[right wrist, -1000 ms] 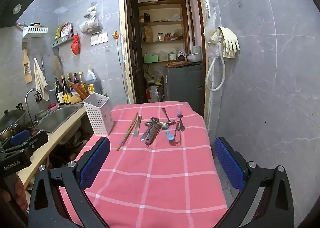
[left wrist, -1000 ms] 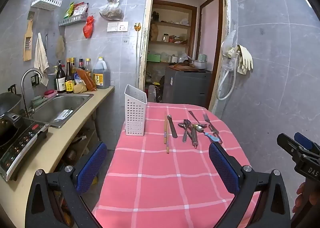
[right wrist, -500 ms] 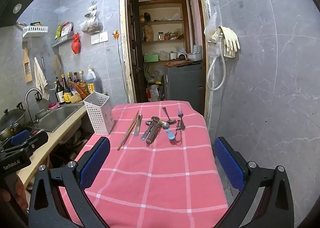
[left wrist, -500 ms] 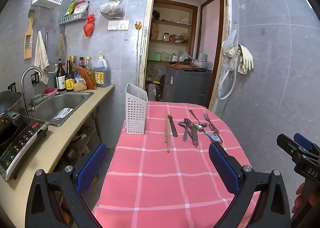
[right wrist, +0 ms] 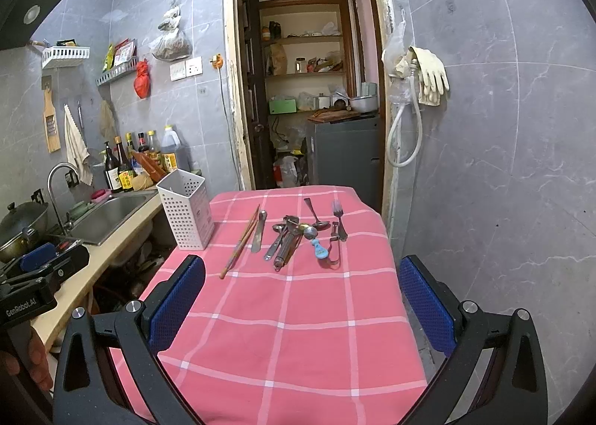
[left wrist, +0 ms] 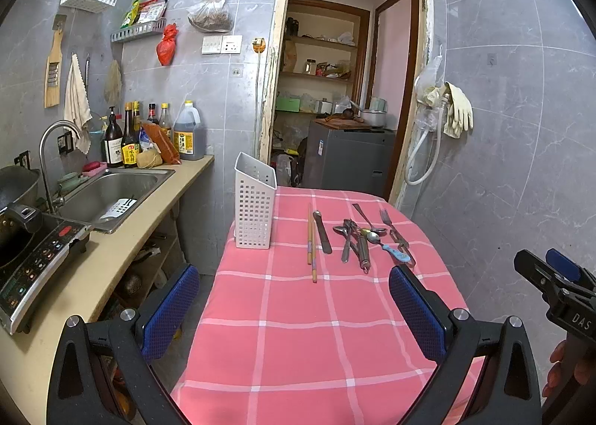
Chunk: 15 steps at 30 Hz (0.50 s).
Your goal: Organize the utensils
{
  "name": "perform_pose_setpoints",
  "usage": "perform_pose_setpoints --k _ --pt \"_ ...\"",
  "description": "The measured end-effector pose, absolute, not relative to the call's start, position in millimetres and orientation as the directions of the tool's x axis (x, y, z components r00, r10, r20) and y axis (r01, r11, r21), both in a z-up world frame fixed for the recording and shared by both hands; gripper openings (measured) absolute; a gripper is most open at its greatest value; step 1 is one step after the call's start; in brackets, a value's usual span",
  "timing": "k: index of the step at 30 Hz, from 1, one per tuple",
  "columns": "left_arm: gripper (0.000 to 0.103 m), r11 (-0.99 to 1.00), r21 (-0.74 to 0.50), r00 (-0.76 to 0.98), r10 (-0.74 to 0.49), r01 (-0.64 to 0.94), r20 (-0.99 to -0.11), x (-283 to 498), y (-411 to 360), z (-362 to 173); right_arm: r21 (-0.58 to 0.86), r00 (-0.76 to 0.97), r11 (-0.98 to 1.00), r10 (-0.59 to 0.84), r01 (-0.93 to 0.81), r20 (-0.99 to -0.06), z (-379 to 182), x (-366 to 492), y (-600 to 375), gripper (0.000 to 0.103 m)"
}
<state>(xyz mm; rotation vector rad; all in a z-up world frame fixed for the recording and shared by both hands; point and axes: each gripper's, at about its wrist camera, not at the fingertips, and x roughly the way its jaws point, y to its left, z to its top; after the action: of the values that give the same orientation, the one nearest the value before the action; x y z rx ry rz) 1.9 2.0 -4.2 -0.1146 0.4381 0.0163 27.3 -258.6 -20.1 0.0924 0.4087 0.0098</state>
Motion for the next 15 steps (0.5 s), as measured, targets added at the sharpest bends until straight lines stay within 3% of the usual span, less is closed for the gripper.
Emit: perform_pose_setpoints --k 15 --pt "0.102 0.993 -0.108 0.905 -0.011 -0.038 -0.425 -1.3 4.5 -9.8 0.089 0.917 0.996 0.025 0.012 -0.398 -19.5 27.9 -256.7 0.102"
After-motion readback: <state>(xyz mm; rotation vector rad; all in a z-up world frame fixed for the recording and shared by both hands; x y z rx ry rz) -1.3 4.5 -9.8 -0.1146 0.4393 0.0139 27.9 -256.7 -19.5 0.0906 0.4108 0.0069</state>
